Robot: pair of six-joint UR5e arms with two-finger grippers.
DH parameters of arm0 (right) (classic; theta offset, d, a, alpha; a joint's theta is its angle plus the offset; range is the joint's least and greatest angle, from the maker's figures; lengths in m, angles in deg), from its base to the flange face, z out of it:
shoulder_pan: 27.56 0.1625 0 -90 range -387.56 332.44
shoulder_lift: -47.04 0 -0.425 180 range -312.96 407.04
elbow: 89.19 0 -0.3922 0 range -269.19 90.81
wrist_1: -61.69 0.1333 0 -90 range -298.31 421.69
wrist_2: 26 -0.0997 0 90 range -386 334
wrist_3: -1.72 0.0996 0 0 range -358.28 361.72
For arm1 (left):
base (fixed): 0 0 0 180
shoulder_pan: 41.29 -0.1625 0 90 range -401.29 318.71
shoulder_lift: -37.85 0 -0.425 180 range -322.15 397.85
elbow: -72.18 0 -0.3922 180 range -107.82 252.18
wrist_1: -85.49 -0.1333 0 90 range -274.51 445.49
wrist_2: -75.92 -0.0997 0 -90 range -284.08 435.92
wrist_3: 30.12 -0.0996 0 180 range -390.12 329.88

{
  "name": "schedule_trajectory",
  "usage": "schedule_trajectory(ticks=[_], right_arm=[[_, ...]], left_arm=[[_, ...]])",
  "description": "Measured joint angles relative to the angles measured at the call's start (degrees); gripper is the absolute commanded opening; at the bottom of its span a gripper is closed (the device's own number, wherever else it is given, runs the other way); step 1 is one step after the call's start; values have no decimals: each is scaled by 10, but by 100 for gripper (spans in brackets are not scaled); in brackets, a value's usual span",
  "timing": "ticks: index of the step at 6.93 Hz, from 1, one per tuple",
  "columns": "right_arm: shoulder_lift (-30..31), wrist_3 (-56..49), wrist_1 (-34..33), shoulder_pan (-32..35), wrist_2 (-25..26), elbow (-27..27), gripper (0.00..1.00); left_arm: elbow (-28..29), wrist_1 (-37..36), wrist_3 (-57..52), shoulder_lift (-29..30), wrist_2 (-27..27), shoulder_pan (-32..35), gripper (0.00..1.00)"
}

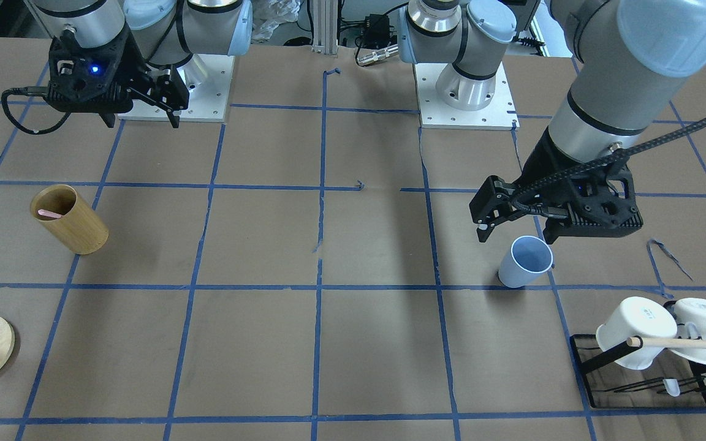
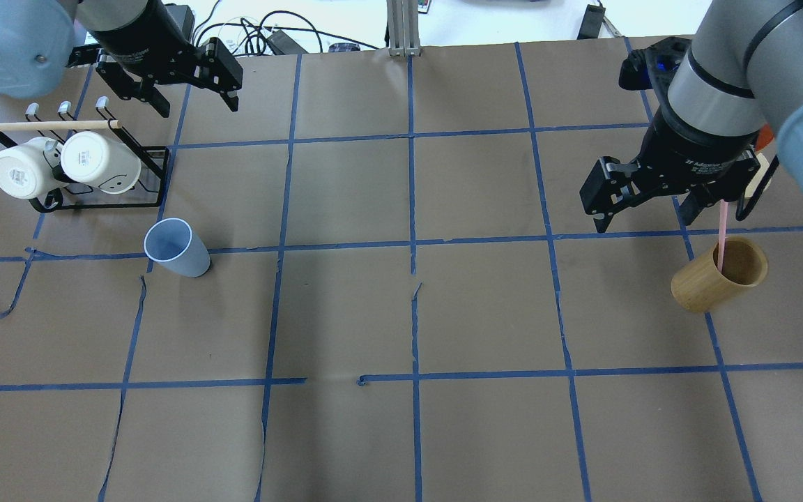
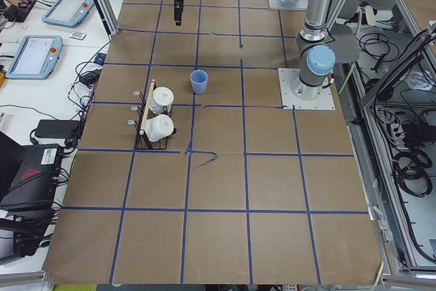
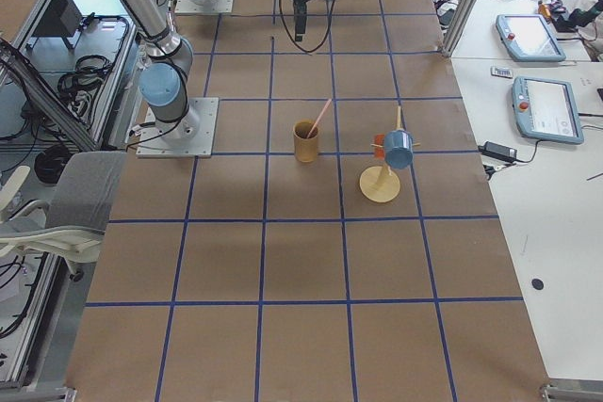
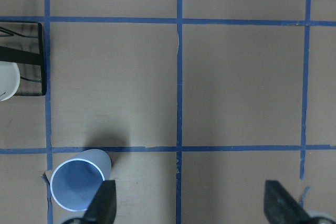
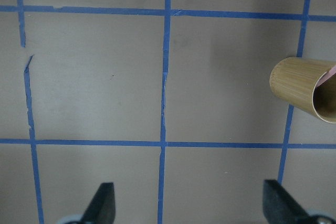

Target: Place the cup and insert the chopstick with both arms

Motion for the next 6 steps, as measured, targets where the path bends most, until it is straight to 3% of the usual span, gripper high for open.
schedule_trajectory(ticks=[6], right_arm=[[-1,-1,0,0,1,0,100]], left_arm=[[-5,-78,-10,39,1,0,100]])
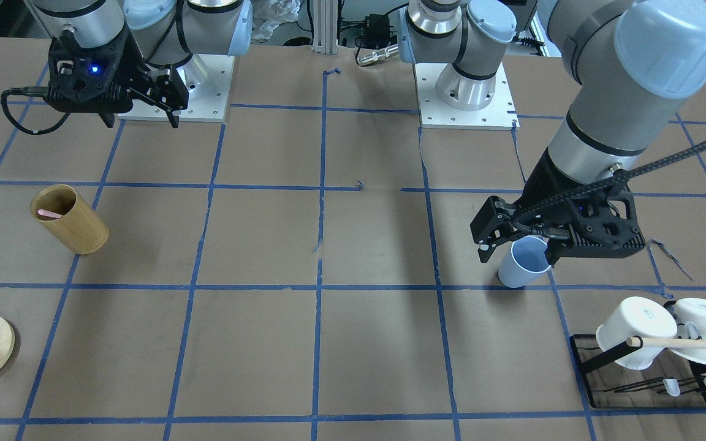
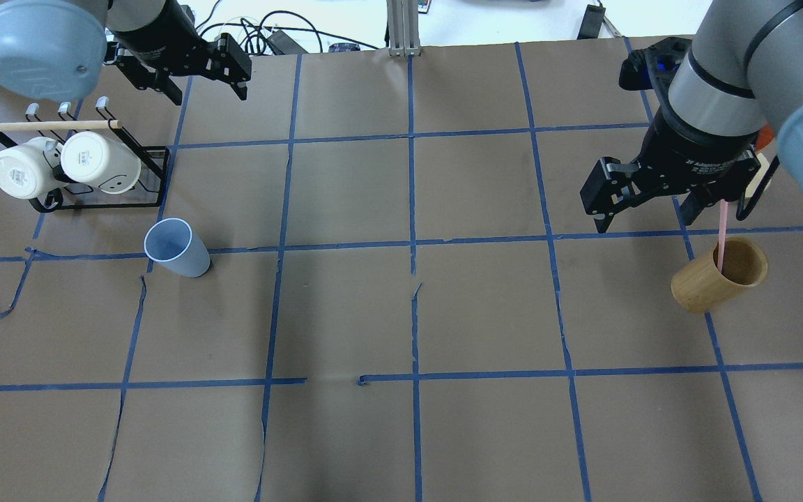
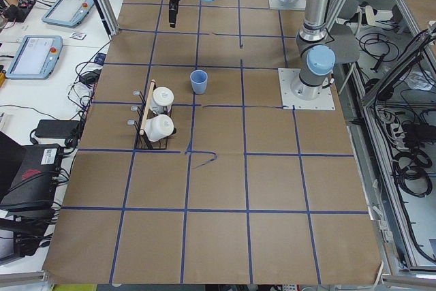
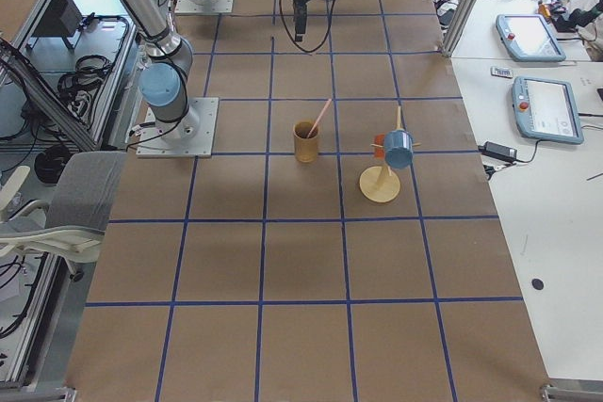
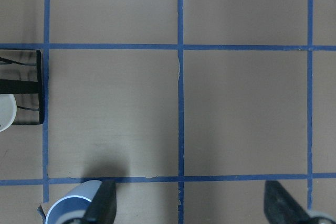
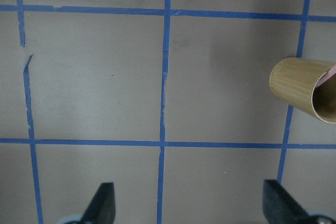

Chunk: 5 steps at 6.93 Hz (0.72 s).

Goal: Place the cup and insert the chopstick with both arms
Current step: 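Grasp the light blue cup with the left gripper while the right nears the bamboo cup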

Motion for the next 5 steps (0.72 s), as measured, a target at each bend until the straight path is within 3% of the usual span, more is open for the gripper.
schedule_trajectory(ticks=[3,5], right_arm=[[-5,-38,-1,-2,1,0,100],[-7,-77,-11,-6,2,0,100]], left_arm=[[-67,-31,-64,3,-5,-6,100],[-145,-111,-142,2,-4,-44,100]])
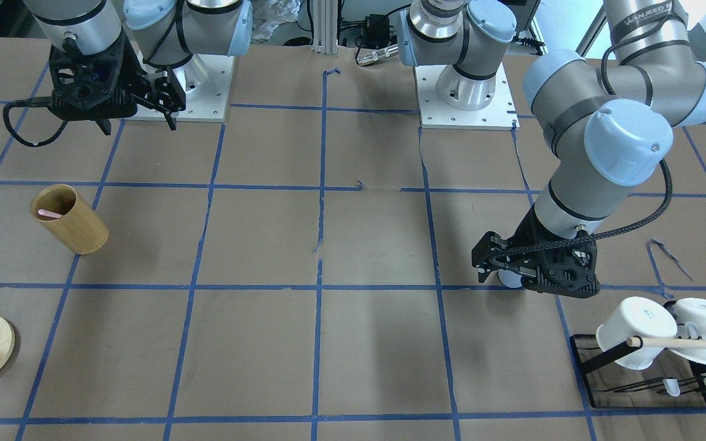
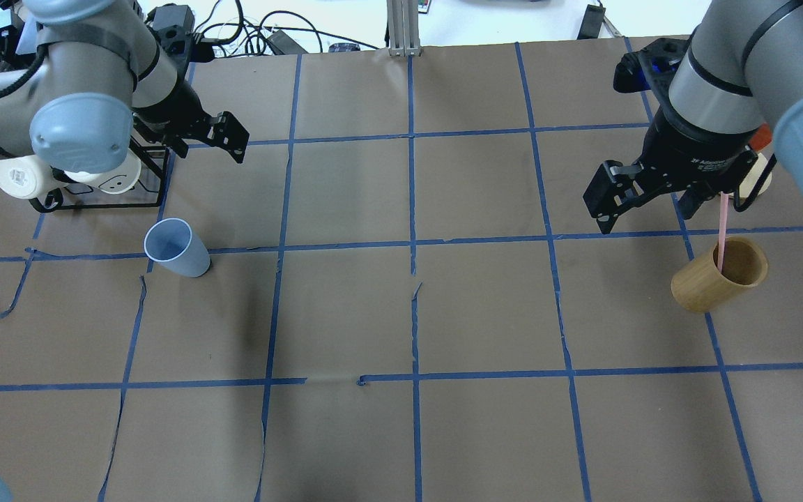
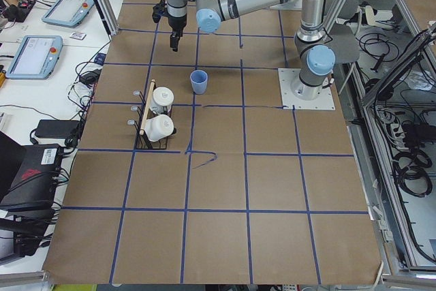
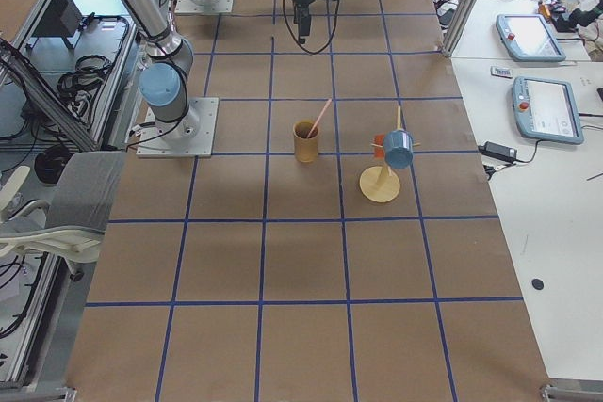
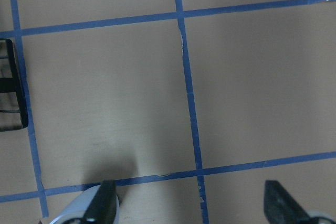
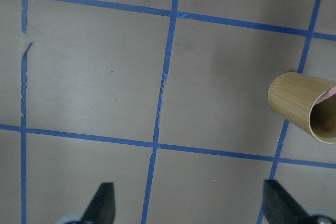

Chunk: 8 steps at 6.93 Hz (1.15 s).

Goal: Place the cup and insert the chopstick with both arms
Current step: 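Grasp the light blue cup with the left gripper while the right nears the bamboo cup, then carry the blue cup centerward with the left gripper while the right grasps the pink chopstick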

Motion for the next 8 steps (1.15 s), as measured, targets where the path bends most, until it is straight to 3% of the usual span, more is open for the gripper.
schedule_trajectory(ticks=[2,5,8], right_arm=[[-2,-73,-36,-9,0,6,100],[-3,-230,-83,-79,1,38,100],[-32,-399,-151,-168,-9,78,100]], left_arm=[[-91,-46,-26,-11,-4,-19,100],[-128,-54,-26,-15,-76,-29,100],[-131,-55,-11,-8,-86,-36,42]])
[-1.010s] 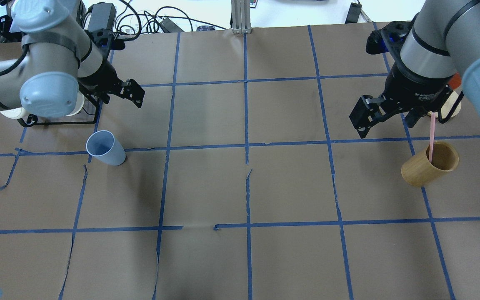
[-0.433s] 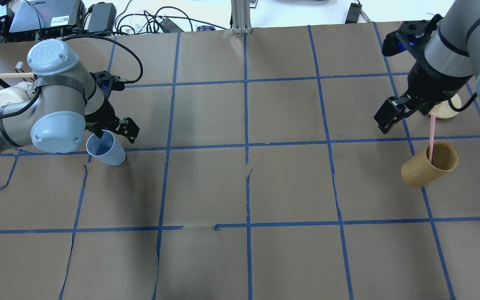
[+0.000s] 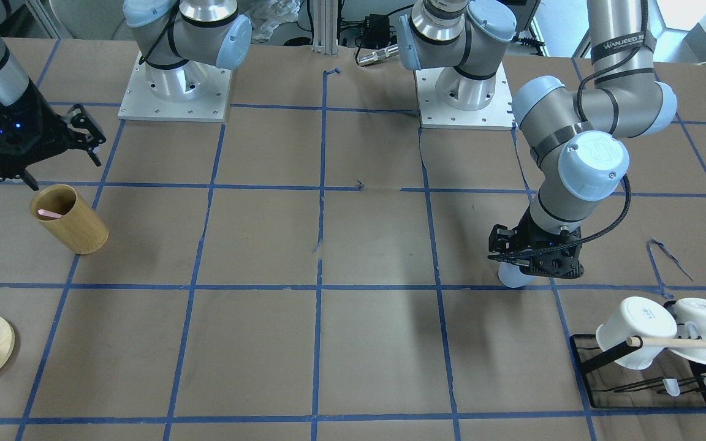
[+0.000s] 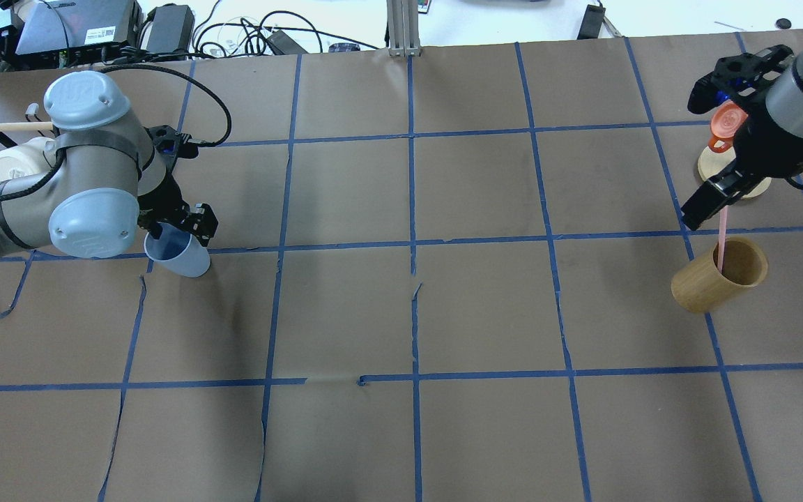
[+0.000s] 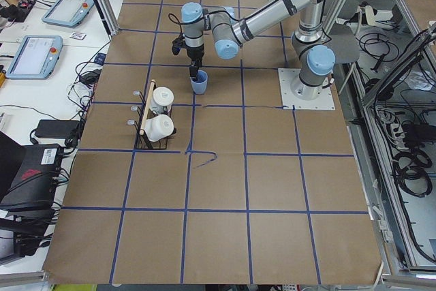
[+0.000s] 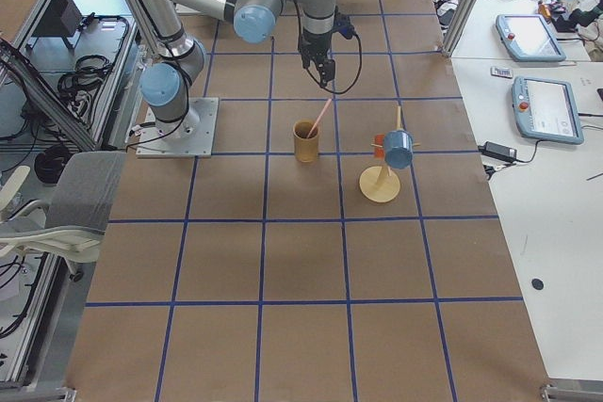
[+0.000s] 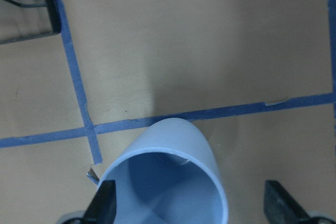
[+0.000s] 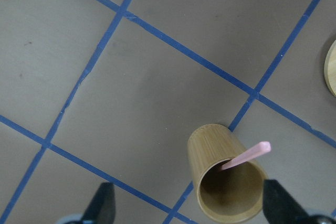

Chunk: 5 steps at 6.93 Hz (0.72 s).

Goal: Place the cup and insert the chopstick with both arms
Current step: 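Carry the blue cup centerward with the left gripper while the right grasps the pink chopstick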

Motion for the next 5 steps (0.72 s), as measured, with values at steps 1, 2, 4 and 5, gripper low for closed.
schedule_trajectory(ticks=[1,2,4,5], right_arm=[[-11,-37,-15,-20,-7,6,100],[-20,-64,-25,-38,-25,8,100],[-46,-85,-51,-68,-83,10,88],[-52,-86,-67,-74,-94,10,75]], left_arm=[[0,0,20,2,10,1,0],[0,-1,33,4,15,3,0],[2,-2,41,3,18,7,0],[6,-2,56,3,18,19,0]])
